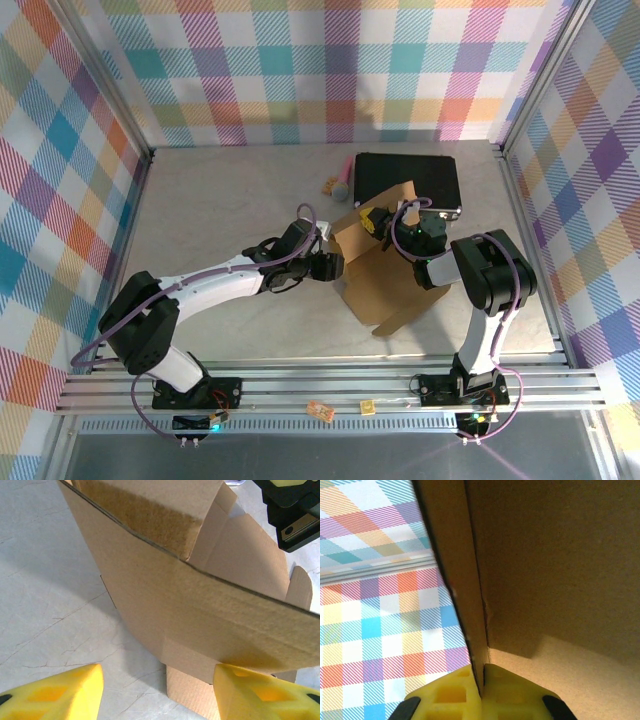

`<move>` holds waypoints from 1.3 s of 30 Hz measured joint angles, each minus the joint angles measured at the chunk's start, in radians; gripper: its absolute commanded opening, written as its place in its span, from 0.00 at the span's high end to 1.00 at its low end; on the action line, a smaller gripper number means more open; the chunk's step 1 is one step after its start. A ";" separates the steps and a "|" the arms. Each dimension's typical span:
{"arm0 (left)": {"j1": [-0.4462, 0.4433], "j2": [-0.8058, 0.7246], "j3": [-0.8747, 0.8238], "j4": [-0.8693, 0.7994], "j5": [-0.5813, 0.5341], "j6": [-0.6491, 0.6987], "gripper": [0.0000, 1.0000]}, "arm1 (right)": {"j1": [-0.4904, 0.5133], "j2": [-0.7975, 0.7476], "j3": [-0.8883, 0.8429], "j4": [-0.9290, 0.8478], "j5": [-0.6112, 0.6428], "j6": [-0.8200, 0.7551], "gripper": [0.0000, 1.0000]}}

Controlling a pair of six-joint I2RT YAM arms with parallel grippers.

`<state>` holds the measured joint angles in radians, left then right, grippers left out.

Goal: Fold the paper box

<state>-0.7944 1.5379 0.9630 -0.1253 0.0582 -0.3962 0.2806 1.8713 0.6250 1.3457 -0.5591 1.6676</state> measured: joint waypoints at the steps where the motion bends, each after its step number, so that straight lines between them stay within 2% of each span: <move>1: 0.000 0.000 0.000 0.000 0.000 0.000 0.38 | 0.000 0.000 0.001 0.000 0.000 0.000 1.00; 24: 0.000 0.006 0.011 0.050 0.057 -0.005 0.34 | 0.000 0.013 0.025 -0.021 -0.003 0.019 1.00; 33: 0.000 0.093 0.068 0.050 0.034 -0.006 0.38 | 0.000 0.013 0.026 -0.026 0.001 0.023 1.00; 39: 0.000 0.079 0.068 0.050 0.026 -0.006 0.35 | 0.000 0.013 0.032 -0.029 0.005 0.025 1.00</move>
<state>-0.7944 1.6173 1.0313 -0.0753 0.0845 -0.4019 0.2806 1.8843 0.6567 1.3167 -0.5545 1.6928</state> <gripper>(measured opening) 0.651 0.045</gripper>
